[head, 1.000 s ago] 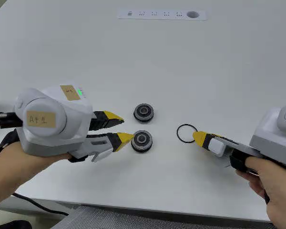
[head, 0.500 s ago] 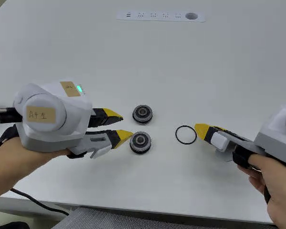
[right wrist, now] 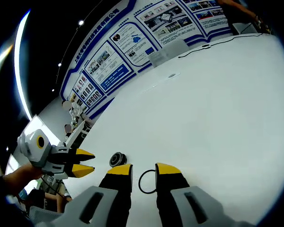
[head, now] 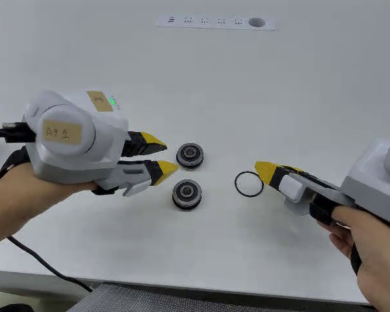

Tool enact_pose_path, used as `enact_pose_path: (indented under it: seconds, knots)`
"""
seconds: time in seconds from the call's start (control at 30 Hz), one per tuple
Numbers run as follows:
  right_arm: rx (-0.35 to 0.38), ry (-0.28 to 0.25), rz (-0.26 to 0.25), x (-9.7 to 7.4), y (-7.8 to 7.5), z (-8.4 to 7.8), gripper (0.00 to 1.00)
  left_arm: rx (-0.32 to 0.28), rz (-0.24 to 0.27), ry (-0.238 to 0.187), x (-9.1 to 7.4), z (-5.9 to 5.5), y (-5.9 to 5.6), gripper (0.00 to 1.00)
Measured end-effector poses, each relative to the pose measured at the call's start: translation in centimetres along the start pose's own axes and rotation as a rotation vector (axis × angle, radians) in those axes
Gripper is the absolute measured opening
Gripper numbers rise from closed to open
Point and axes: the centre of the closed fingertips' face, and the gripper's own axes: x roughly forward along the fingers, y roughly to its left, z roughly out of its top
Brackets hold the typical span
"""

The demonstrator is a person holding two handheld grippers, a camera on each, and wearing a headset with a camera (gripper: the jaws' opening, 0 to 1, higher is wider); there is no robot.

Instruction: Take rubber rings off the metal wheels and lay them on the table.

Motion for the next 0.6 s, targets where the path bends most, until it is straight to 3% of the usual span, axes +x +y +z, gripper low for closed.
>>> enact_pose_path:
  seconds: [0.23, 0.6]
  knots:
    - [0.003, -0.009, 0.008, 0.1, 0.2, 0.4, 0.2, 0.002, -0.009, 0.003, 0.8, 0.2, 0.1, 0.21]
    - [0.0, 0.016, 0.03, 0.4, 0.9, -0.6, 0.2, -0.003, -0.054, -0.001, 0.2, -0.6, -1.6, 0.22]
